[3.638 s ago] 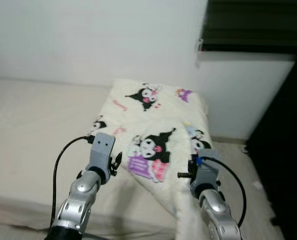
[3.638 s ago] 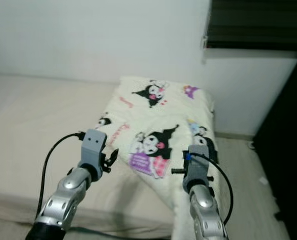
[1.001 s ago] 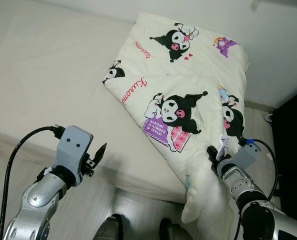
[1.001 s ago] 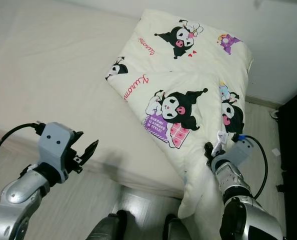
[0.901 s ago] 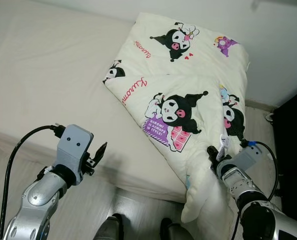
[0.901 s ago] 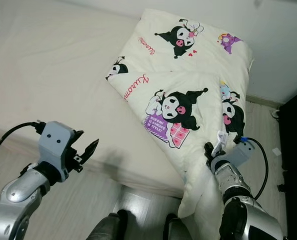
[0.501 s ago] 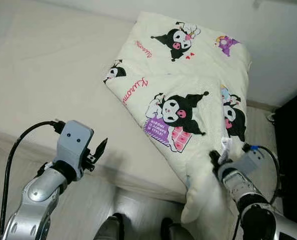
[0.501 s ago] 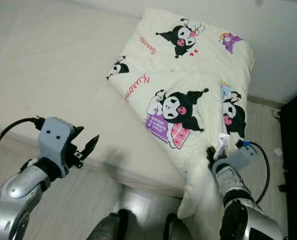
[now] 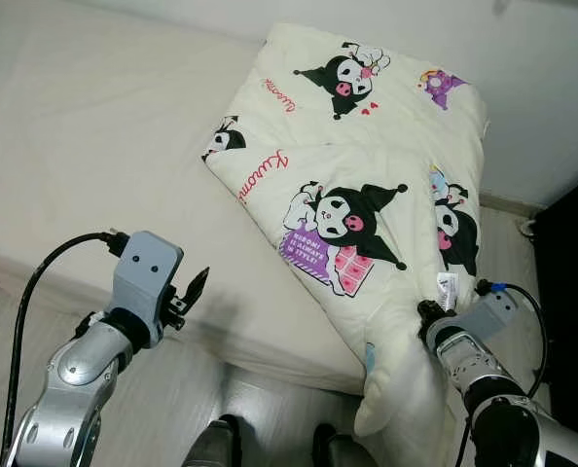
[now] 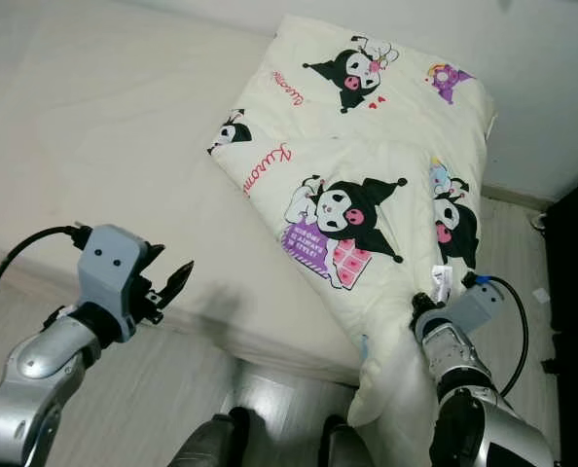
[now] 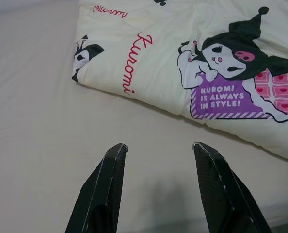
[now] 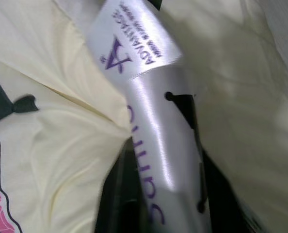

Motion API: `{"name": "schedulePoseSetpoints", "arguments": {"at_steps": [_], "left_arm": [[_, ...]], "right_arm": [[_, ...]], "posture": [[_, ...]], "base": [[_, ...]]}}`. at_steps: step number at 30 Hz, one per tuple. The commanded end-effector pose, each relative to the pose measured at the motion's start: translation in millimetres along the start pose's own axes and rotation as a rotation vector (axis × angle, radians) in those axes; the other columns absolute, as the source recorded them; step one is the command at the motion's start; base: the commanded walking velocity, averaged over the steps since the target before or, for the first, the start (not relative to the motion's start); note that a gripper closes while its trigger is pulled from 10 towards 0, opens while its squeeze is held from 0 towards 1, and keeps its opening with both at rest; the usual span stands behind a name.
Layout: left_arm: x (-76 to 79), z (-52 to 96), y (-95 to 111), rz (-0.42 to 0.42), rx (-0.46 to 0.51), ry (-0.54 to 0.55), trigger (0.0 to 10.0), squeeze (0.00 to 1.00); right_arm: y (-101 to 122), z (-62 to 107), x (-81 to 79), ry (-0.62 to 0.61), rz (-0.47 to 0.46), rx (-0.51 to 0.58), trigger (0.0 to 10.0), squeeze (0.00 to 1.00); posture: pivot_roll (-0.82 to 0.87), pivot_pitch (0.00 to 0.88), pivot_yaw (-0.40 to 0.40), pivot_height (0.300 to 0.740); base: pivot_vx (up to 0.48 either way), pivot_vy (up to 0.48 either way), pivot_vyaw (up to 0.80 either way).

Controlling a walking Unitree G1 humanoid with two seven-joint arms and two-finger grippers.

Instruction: Clean up the room

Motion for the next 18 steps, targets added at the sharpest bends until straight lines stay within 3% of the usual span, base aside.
{"name": "schedulePoseSetpoints", "arguments": {"at_steps": [1, 10, 12, 14, 16, 18], "left_arm": [[-1.1, 4.1, -11, -0.008, -0.042, -0.003, 10.0, 0.00], [-0.3, 3.9, -13, -0.006, -0.045, 0.000, 10.0, 0.00], [-4.0, 2.7, -13, 0.002, -0.043, 0.018, 10.0, 0.00], [-4.0, 2.7, -13, 0.002, -0.043, 0.018, 10.0, 0.00], [-14.7, -2.5, -14, 0.018, -0.035, 0.068, 10.0, 0.00], [-14.7, -2.5, -14, 0.018, -0.035, 0.068, 10.0, 0.00]], "right_arm": [[-8, 2.4, 17.0, -0.052, 0.016, -0.030, 0.0, 0.00], [-8, 2.2, 15.0, -0.041, 0.061, -0.031, 0.0, 0.00], [-11, 1.1, 4.2, 0.003, 0.145, -0.041, 0.0, 0.00], [-11, 1.1, 4.2, 0.003, 0.145, -0.041, 0.0, 0.00], [-15, -0.6, -24.3, 0.107, 0.284, -0.051, 0.0, 0.00], [-15, -0.6, -24.3, 0.107, 0.284, -0.051, 0.0, 0.00]], "posture": [[0.26, 0.370, -0.004, 0.740], [0.26, 0.370, -0.008, 0.740], [0.24, 0.363, -0.014, 0.740], [0.24, 0.363, -0.014, 0.740], [0.20, 0.345, -0.030, 0.740], [0.20, 0.345, -0.030, 0.740]], "base": [[0.000, 0.000, 0.00], [0.000, 0.000, 0.00], [0.000, 0.000, 0.00], [0.000, 0.000, 0.00], [0.000, 0.000, 0.00], [0.000, 0.000, 0.00]]}}
Point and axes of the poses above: a point about 5 cm out from each wrist's last joint towards the gripper, its own z axis pointing back from the gripper into the wrist, its own y axis along the axis of the wrist's last joint, x = y × z, the point moved 6 cm from there along -z, pointing out of the wrist towards the gripper, and after that the axes turned 2 degrees about -z, right-handed, at the moved point
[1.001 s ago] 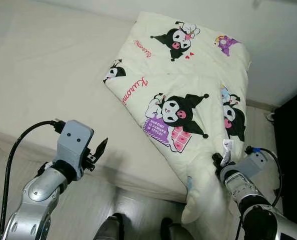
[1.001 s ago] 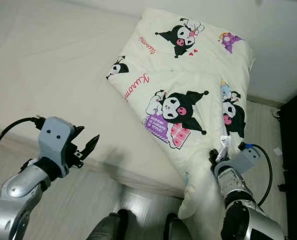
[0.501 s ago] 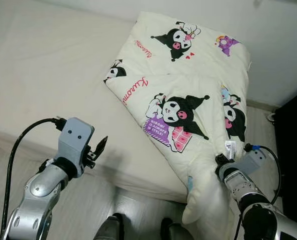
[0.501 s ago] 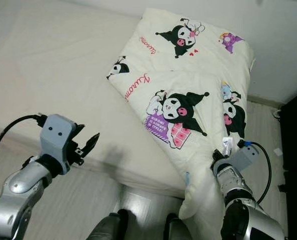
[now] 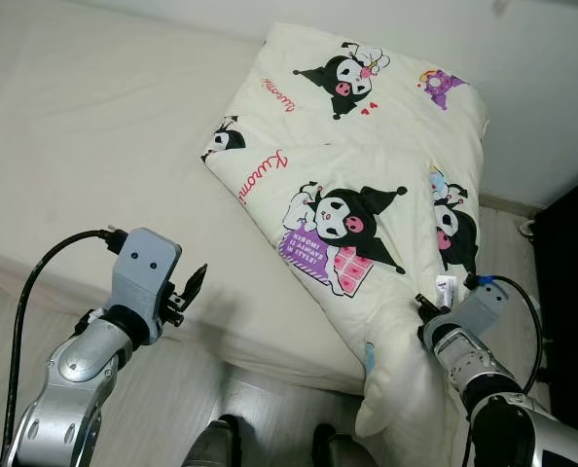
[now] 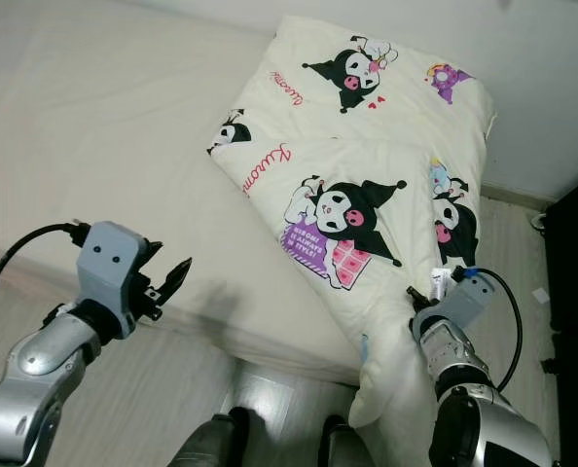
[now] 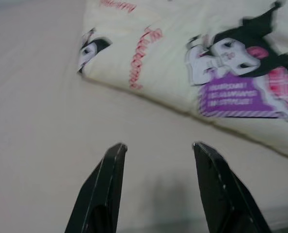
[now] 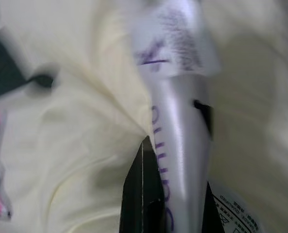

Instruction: Clean up the room

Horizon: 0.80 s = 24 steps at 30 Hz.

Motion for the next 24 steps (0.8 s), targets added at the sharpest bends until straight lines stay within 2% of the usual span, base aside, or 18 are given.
{"name": "schedulePoseSetpoints", "arguments": {"at_steps": [1, 2, 5, 6, 7, 10, 12, 13, 15, 17, 18, 19, 20, 22, 24], "left_arm": [[-1.3, 3.3, -6, 0.007, -0.013, 0.010, 10.0, 0.00], [-7.7, -0.3, -5, 0.012, -0.005, 0.043, 10.0, 0.00], [-7.7, -0.3, -5, 0.012, -0.005, 0.043, 10.0, 0.00], [-18.7, -4.2, -3, 0.032, 0.008, 0.098, 10.0, 0.00], [-18.7, -4.2, -3, 0.032, 0.008, 0.098, 10.0, 0.00], [-36.1, -7.4, 0, 0.058, 0.026, 0.176, 10.0, 0.00], [-36.1, -7.4, 0, 0.058, 0.026, 0.176, 10.0, 0.00], [-37.2, -6.9, 0, 0.057, 0.027, 0.179, 10.0, 0.00], [-37.2, -6.9, 0, 0.057, 0.027, 0.179, 10.0, 0.00], [-38.6, -3.1, 1, 0.059, 0.030, 0.190, 10.0, 0.00], [-38.6, -3.1, 1, 0.059, 0.030, 0.190, 10.0, 0.00], [-37.8, -1.8, 1, 0.060, 0.031, 0.191, 10.0, 0.00], [-37.8, -1.8, 1, 0.060, 0.031, 0.191, 10.0, 0.00], [-35.5, -0.6, 0, 0.064, 0.031, 0.188, 10.0, 0.00], [-34.1, -1.0, 0, 0.067, 0.033, 0.187, 10.0, 0.00]], "right_arm": [[-11, 1.3, 3.1, 0.002, 0.033, -0.029, 0.0, 0.00], [-9, -0.7, -14.3, 0.063, 0.096, -0.026, 0.0, 0.00], [-9, -0.7, -14.3, 0.063, 0.096, -0.026, 0.0, 0.00], [-8, -2.1, -40.0, 0.155, 0.184, -0.020, 0.0, 0.00], [-8, -2.1, -40.0, 0.155, 0.184, -0.020, 0.0, 0.00], [-25, 2.8, -101.1, 0.389, 0.402, -0.035, 0.0, 0.00], [-25, 2.8, -101.1, 0.389, 0.402, -0.035, 0.0, 0.00], [-32, 5.4, -112.4, 0.439, 0.449, -0.046, 0.0, 0.00], [-32, 5.4, -112.4, 0.439, 0.449, -0.046, 0.0, 0.00], [-72, 20.4, -140.6, 0.625, 0.625, -0.121, 0.0, 0.00], [-72, 20.4, -140.6, 0.625, 0.625, -0.121, 0.0, 0.00], [-90, 28.0, -146.6, 0.696, 0.699, -0.159, 0.0, 0.00], [-90, 28.0, -146.6, 0.696, 0.699, -0.159, 0.0, 0.00], [-113, 38.4, -149.5, 0.781, 0.786, -0.208, 0.0, 0.00], [-122, 43.3, -150.0, 0.821, 0.815, -0.228, 0.0, 0.00]], "posture": [[0.20, 0.345, -0.030, 0.740], [0.19, 0.339, -0.036, 0.740], [0.19, 0.339, -0.036, 0.740], [0.18, 0.328, -0.048, 0.740], [0.18, 0.328, -0.048, 0.740], [0.18, 0.328, -0.055, 0.740], [0.18, 0.328, -0.055, 0.740], [0.18, 0.328, -0.055, 0.740], [0.18, 0.328, -0.055, 0.740], [0.18, 0.329, -0.058, 0.740], [0.18, 0.329, -0.058, 0.740], [0.18, 0.329, -0.059, 0.740], [0.18, 0.329, -0.059, 0.740], [0.18, 0.329, -0.059, 0.740], [0.18, 0.329, -0.058, 0.740]], "base": [[0.000, 0.000, 0.00], [0.000, 0.000, 0.00], [0.000, 0.000, 0.00], [0.000, 0.000, 0.00], [0.000, 0.000, 0.00], [0.000, 0.000, 0.00], [0.000, 0.000, 0.00], [0.000, 0.000, 0.00], [0.000, 0.000, 0.00], [0.000, 0.000, 0.00], [0.000, 0.000, 0.00], [0.000, 0.000, 0.00], [0.000, 0.000, 0.00], [0.000, 0.000, 0.00], [0.000, 0.000, 0.00]]}}
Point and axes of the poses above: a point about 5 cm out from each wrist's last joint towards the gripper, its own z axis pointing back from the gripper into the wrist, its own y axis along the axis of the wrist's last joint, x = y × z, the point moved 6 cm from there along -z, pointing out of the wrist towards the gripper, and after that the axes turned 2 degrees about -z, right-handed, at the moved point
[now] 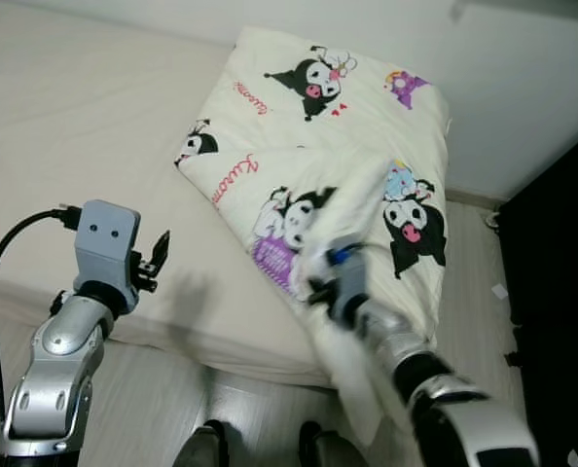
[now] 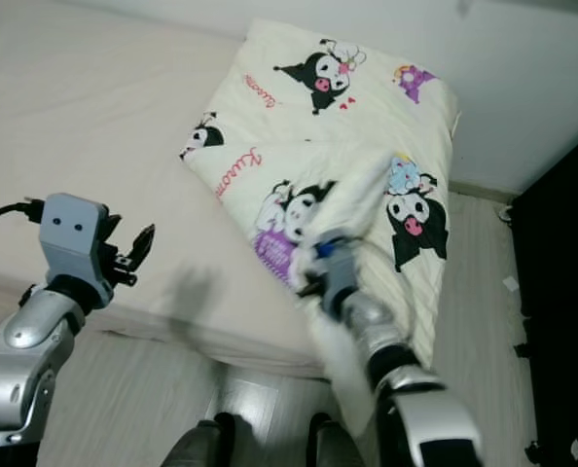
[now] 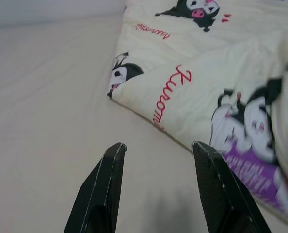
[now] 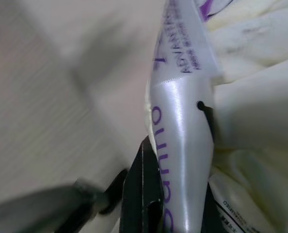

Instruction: Clean up the room

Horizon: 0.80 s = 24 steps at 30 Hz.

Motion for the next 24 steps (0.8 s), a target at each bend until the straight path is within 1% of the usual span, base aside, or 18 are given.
{"name": "schedulePoseSetpoints", "arguments": {"at_steps": [1, 3, 5, 6, 8, 13, 15, 18, 19, 22, 24], "left_arm": [[5.6, 3.5, -6, 0.019, -0.008, -0.005, 10.0, 0.00], [5.6, 3.5, -6, 0.019, -0.008, -0.005, 10.0, 0.00], [8.2, 1.8, -6, 0.026, -0.005, -0.009, 10.0, 0.00], [8.2, 1.8, -6, 0.026, -0.005, -0.009, 10.0, 0.00], [11.1, 0.5, -6, 0.031, -0.003, -0.017, 10.0, 0.00], [16.0, -0.2, -6, 0.036, -0.002, -0.033, 10.0, 0.00], [20.3, -0.7, -6, 0.038, -0.003, -0.047, 10.0, 0.00], [21.2, -0.9, -6, 0.038, -0.003, -0.050, 10.0, 0.00], [22.1, -1.2, -6, 0.038, -0.004, -0.052, 10.0, 0.00], [24.2, -2.2, -6, 0.039, -0.004, -0.059, 10.0, 0.00], [24.6, -2.4, -6, 0.039, -0.003, -0.060, 10.0, 0.00]], "right_arm": [[-17, 1.2, -20.5, 0.119, 0.072, -0.038, 0.0, 0.00], [-17, 1.2, -20.5, 0.119, 0.072, -0.038, 0.0, 0.00], [-21, 1.8, -35.4, 0.208, 0.130, -0.045, 0.0, 0.00], [-21, 1.8, -35.4, 0.208, 0.130, -0.045, 0.0, 0.00], [-23, 3.1, -46.5, 0.279, 0.175, -0.045, 0.0, 0.00], [-24, 4.9, -54.0, 0.333, 0.211, -0.037, 0.0, 0.00], [-23, 7.0, -60.8, 0.385, 0.235, -0.027, 0.0, 0.00], [-23, 7.7, -62.6, 0.401, 0.240, -0.026, 0.0, 0.00], [-23, 7.2, -60.0, 0.381, 0.257, -0.029, 10.0, 1.00], [-26, 7.7, -52.6, 0.341, 0.269, -0.046, 10.0, 1.00], [-27, 8.0, -51.3, 0.334, 0.273, -0.046, 10.0, 1.00]], "posture": [[0.18, 0.329, -0.056, 0.740], [0.18, 0.329, -0.056, 0.740], [0.17, 0.328, -0.052, 0.740], [0.17, 0.328, -0.052, 0.740], [0.17, 0.327, -0.050, 0.740], [0.17, 0.325, -0.049, 0.740], [0.17, 0.324, -0.047, 0.740], [0.17, 0.324, -0.047, 0.740], [0.17, 0.324, -0.047, 0.740], [0.18, 0.324, -0.047, 0.740], [0.18, 0.324, -0.047, 0.740]], "base": [[0.000, 0.000, 0.00], [0.000, 0.000, 0.00], [0.000, 0.000, 0.00], [0.000, 0.000, 0.00], [0.000, 0.000, 0.00], [0.000, 0.000, 0.00], [0.000, 0.000, 0.00], [0.000, 0.000, 0.00], [0.000, 0.000, 0.00], [0.000, 0.000, 0.00], [0.000, 0.000, 0.00]]}}
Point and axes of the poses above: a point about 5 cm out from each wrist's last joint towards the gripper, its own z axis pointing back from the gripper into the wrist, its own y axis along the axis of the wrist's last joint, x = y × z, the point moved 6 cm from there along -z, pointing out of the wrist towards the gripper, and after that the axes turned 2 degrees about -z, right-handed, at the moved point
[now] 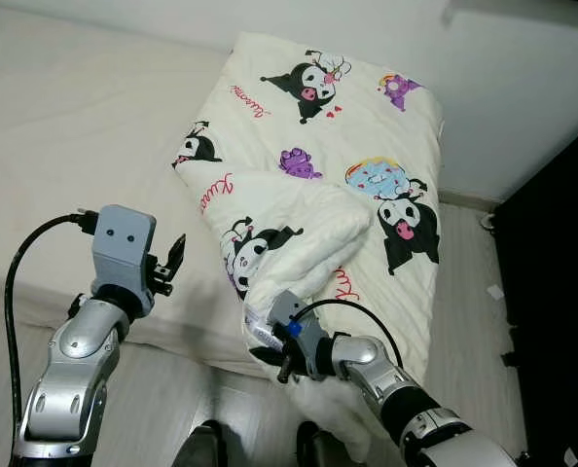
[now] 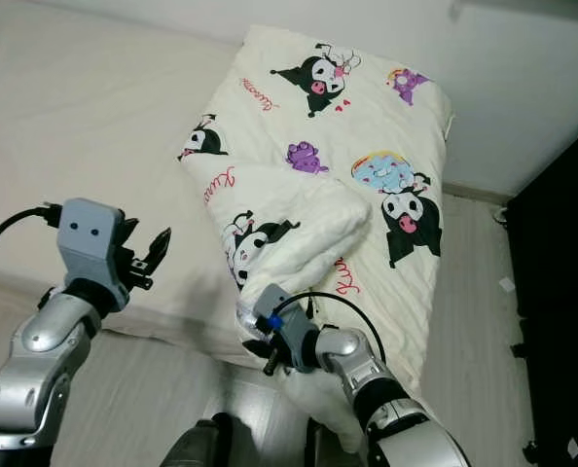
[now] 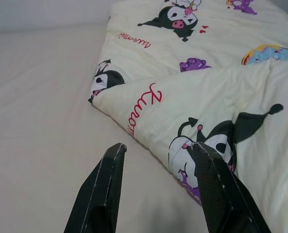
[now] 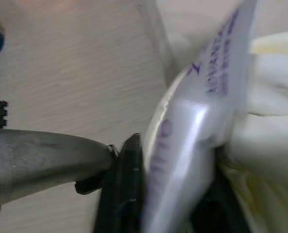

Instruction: Clean up the room

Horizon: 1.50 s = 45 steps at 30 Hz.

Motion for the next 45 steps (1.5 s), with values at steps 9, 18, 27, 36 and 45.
{"name": "schedulePoseSetpoints", "arguments": {"at_steps": [9, 18, 27, 36, 45], "left_arm": [[7.2, 1.7, -12, 0.009, -0.029, -0.024, 10.0, 0.00], [6.8, 0.2, -12, 0.010, -0.028, -0.010, 10.0, 0.00], [8.0, -0.1, -12, 0.017, -0.023, -0.016, 10.0, 0.00], [6.1, -1.4, -10, 0.016, -0.014, -0.012, 10.0, 0.00], [0.7, -0.1, -8, 0.000, -0.015, -0.009, 10.0, 0.00]], "right_arm": [[1, 13.0, 13.0, -0.045, -0.029, 0.041, 10.0, 0.00], [25, 27.0, 27.8, -0.044, -0.074, 0.144, 10.0, 1.00], [59, 48.2, 9.1, 0.163, -0.054, 0.242, 10.0, 0.00], [103, 87.5, 77.8, -0.119, -0.161, 0.467, 10.0, 0.00], [26, 138.8, 169.6, -0.900, -0.588, 0.353, 10.0, 1.00]], "posture": [[0.16, 0.316, -0.047, 0.740], [0.15, 0.309, -0.053, 0.740], [0.15, 0.305, -0.050, 0.740], [0.16, 0.315, -0.050, 0.740], [0.18, 0.330, -0.040, 0.740]], "base": [[0.000, 0.000, 0.00], [0.000, 0.000, 0.00], [0.000, 0.000, 0.00], [0.000, 0.000, 0.00], [0.000, 0.000, 0.00]]}}
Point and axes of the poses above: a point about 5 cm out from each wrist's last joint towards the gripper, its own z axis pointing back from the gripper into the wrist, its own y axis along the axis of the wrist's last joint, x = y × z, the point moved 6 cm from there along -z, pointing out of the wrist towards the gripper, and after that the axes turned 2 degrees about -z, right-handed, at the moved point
